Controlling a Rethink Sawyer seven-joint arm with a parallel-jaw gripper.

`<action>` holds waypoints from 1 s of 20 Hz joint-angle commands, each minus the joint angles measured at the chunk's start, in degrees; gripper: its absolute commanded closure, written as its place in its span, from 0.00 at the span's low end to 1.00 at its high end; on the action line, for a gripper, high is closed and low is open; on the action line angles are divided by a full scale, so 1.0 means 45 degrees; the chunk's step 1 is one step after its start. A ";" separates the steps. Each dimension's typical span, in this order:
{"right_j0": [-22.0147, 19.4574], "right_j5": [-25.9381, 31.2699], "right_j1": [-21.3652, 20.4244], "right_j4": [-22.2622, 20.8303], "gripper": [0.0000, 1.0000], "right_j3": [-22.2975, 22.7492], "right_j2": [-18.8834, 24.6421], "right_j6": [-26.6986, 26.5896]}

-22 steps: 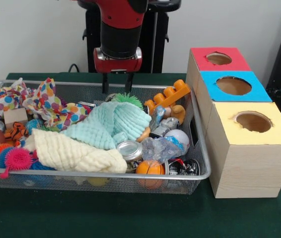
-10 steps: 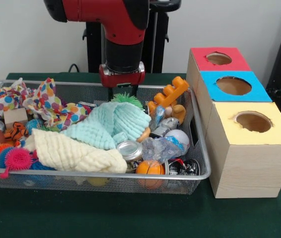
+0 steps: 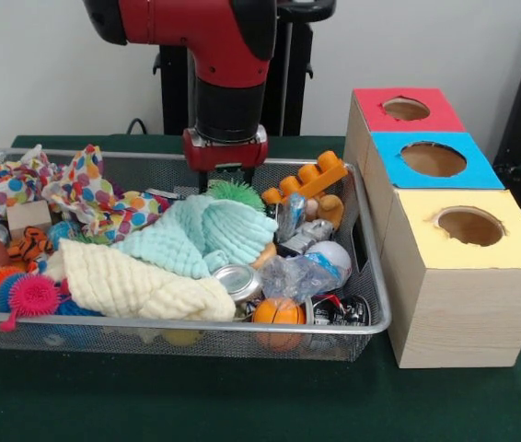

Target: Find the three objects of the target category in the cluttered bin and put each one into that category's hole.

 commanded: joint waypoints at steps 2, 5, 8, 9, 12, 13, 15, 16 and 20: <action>0.0597 -0.1101 0.2348 -0.0256 0.00 -0.0018 -0.0149 0.1895; 0.0709 -0.1383 0.2277 -0.0149 0.00 0.0213 -0.0342 0.2028; 0.0889 -0.1438 0.2254 -0.0002 0.00 0.0195 -0.0375 0.2062; 0.0892 -0.1347 0.2261 0.0080 0.00 0.0185 -0.0311 0.2031; 0.0843 -0.1127 0.2415 0.0458 0.00 0.0236 -0.0130 0.2111; 0.0912 -0.1345 0.2465 0.0544 0.00 0.0338 -0.0235 0.2320; 0.1082 -0.1702 0.2588 0.0787 0.00 0.0569 -0.0547 0.2796; 0.1177 -0.1934 0.2626 0.0861 0.00 0.0715 -0.0714 0.2987; 0.1415 -0.2868 0.2786 0.1175 0.00 0.1121 -0.1142 0.3400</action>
